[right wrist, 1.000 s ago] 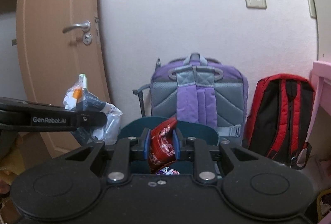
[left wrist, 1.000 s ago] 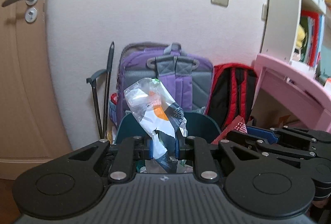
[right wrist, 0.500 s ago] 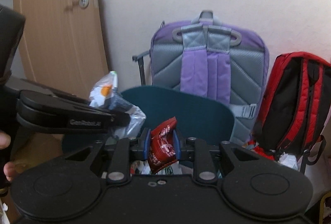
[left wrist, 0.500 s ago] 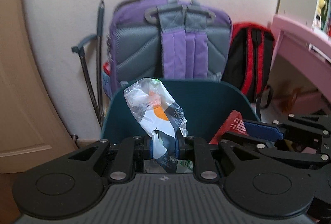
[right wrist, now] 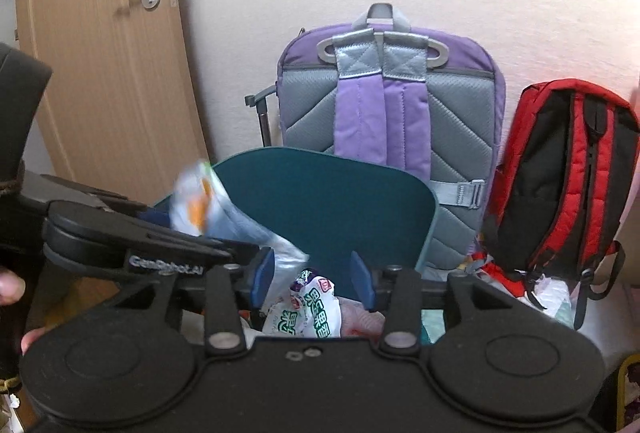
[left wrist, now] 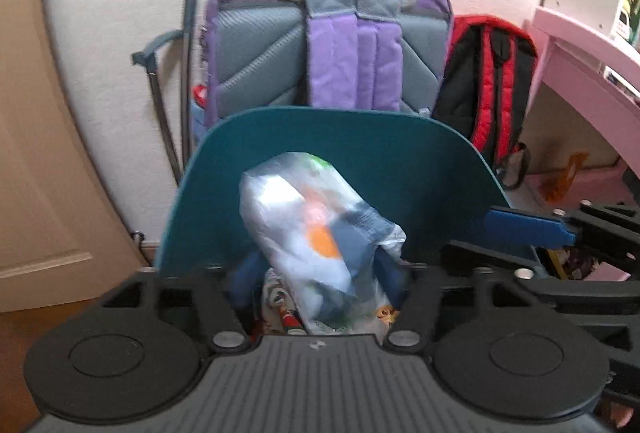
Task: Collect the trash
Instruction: 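Open left tool to drop the clear bag while right tool drops the red wrapper into the bin, then move both tools back down to the trash on the floor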
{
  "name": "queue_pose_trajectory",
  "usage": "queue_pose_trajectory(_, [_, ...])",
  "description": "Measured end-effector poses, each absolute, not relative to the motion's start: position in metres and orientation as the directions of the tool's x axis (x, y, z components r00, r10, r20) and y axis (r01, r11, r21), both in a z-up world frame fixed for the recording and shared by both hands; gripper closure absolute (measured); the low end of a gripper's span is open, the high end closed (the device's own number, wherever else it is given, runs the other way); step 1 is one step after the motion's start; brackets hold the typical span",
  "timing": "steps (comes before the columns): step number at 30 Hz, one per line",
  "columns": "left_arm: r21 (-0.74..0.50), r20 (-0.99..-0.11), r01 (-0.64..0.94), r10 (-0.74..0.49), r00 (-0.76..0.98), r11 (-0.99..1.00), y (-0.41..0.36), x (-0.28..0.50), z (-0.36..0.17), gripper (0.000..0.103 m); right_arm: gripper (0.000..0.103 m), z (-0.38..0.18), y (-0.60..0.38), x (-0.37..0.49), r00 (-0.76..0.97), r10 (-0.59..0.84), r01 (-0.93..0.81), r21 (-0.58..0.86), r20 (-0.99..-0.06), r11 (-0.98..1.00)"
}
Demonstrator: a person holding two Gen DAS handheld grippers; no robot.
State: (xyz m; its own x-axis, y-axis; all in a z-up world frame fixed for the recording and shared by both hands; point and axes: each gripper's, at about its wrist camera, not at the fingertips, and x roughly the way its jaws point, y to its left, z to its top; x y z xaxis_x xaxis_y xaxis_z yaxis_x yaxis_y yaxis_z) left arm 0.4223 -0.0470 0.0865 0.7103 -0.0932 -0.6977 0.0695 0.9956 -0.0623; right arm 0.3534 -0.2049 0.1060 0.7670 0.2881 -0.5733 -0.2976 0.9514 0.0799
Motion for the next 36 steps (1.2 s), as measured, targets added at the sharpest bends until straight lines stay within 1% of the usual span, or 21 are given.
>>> queue_pose_trajectory(1, [-0.071, -0.691, 0.069, -0.099, 0.716, 0.995, -0.046, 0.419, 0.089, 0.034, 0.055, 0.108, -0.205, 0.352, 0.77, 0.284, -0.294, 0.077, -0.572, 0.953])
queue_pose_trajectory(4, [-0.093, -0.686, 0.065, -0.111, 0.719, 0.994, -0.044, 0.41, 0.098, 0.033, 0.052, 0.115, -0.207, 0.342, 0.777, 0.278, -0.292, 0.068, -0.566, 0.954])
queue_pose_trajectory(9, [-0.071, -0.662, 0.08, -0.107, 0.742, 0.994, -0.047, 0.382, 0.116, 0.031, 0.049, 0.131, -0.208, 0.317, 0.788, 0.286, -0.3, 0.066, -0.545, 0.952])
queue_pose_trajectory(14, [-0.079, -0.646, 0.082, -0.113, 0.755, 0.994, -0.046, 0.35, 0.133, 0.03, 0.048, 0.146, -0.205, 0.291, 0.792, 0.294, -0.309, 0.063, -0.536, 0.949])
queue_pose_trajectory(16, [-0.081, -0.638, 0.09, -0.121, 0.76, 0.993, -0.044, 0.336, 0.14, 0.024, 0.048, 0.151, -0.202, 0.28, 0.792, 0.296, -0.317, 0.056, -0.534, 0.947])
queue_pose_trajectory(22, [-0.077, -0.615, 0.096, -0.123, 0.779, 0.992, -0.039, 0.294, 0.157, 0.021, 0.047, 0.165, -0.196, 0.248, 0.791, 0.315, -0.339, 0.054, -0.524, 0.939])
queue_pose_trajectory(23, [-0.079, -0.613, 0.097, -0.125, 0.78, 0.992, -0.038, 0.287, 0.158, 0.02, 0.047, 0.166, -0.195, 0.243, 0.79, 0.32, -0.342, 0.057, -0.523, 0.938])
queue_pose_trajectory(24, [-0.081, -0.611, 0.098, -0.127, 0.782, 0.992, -0.037, 0.281, 0.159, 0.017, 0.047, 0.167, -0.194, 0.238, 0.788, 0.324, -0.345, 0.06, -0.523, 0.936])
queue_pose_trajectory(25, [-0.083, -0.607, 0.099, -0.129, 0.784, 0.992, -0.035, 0.273, 0.16, 0.015, 0.047, 0.167, -0.193, 0.234, 0.785, 0.33, -0.35, 0.063, -0.524, 0.935])
queue_pose_trajectory(32, [-0.101, -0.611, 0.108, -0.147, 0.778, 0.989, -0.021, 0.233, 0.142, 0.012, 0.046, 0.153, -0.185, 0.208, 0.76, 0.369, -0.378, 0.099, -0.534, 0.921])
queue_pose_trajectory(33, [-0.104, -0.614, 0.108, -0.149, 0.775, 0.989, -0.018, 0.227, 0.138, 0.008, 0.046, 0.149, -0.183, 0.205, 0.753, 0.377, -0.383, 0.107, -0.538, 0.918])
queue_pose_trajectory(34, [-0.109, -0.617, 0.104, -0.149, 0.772, 0.989, -0.015, 0.22, 0.131, 0.001, 0.046, 0.145, -0.181, 0.202, 0.747, 0.383, -0.388, 0.113, -0.544, 0.915])
queue_pose_trajectory(36, [-0.121, -0.62, 0.096, -0.15, 0.77, 0.988, -0.01, 0.211, 0.117, 0.0, 0.046, 0.132, -0.176, 0.2, 0.725, 0.398, -0.401, 0.125, -0.562, 0.907])
